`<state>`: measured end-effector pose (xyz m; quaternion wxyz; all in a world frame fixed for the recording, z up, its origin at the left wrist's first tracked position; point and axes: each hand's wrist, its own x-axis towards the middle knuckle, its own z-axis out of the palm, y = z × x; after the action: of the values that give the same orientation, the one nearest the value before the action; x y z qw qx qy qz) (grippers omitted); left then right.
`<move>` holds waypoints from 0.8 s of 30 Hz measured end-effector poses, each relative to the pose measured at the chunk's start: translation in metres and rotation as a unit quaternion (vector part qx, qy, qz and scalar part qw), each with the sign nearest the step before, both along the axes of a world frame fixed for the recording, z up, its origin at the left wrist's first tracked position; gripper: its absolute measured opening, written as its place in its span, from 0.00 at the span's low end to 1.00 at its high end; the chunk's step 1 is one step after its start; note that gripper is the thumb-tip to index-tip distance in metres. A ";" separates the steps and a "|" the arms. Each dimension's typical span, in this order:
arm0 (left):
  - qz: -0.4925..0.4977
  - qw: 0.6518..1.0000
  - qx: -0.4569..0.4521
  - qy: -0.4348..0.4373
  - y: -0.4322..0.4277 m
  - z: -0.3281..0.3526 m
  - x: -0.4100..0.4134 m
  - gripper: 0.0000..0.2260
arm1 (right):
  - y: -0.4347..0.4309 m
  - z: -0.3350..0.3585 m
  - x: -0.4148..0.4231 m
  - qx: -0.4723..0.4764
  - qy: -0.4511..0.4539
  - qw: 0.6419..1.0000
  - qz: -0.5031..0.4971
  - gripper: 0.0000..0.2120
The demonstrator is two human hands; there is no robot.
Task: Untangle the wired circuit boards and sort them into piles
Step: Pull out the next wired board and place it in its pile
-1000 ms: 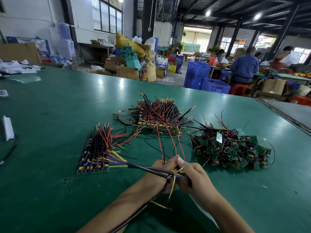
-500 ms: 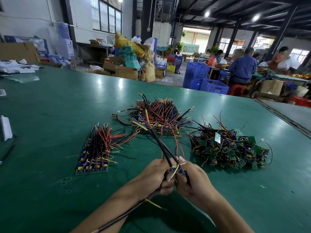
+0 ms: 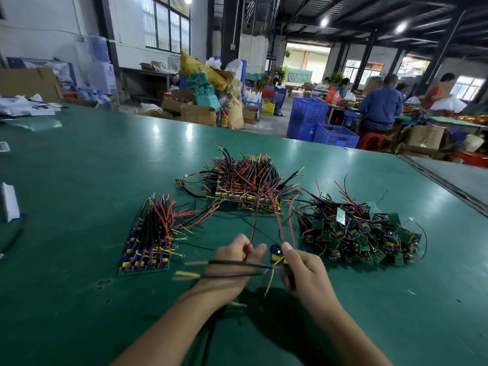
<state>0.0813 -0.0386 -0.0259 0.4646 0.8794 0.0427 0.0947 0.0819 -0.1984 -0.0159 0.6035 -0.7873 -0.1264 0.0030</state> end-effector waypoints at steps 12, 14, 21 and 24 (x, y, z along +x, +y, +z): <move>-0.133 0.970 -0.169 -0.115 -0.007 0.027 -0.025 0.07 | -0.004 0.010 -0.007 0.060 0.009 0.995 0.074 0.25; -0.169 0.934 -0.312 -0.050 -0.012 0.030 -0.029 0.04 | -0.006 0.013 -0.007 0.048 0.004 0.995 0.090 0.24; -0.101 0.924 -0.368 -0.031 -0.017 0.028 -0.027 0.05 | -0.012 0.014 -0.003 0.037 0.000 0.995 0.097 0.17; -0.034 0.906 -0.422 -0.028 -0.017 0.027 -0.024 0.05 | -0.012 0.013 0.001 0.122 0.029 0.989 0.082 0.07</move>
<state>0.0573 -0.0552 0.0007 0.7960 0.5993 0.0357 0.0767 0.0829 -0.2103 -0.0034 0.6962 -0.6943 -0.1724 0.0599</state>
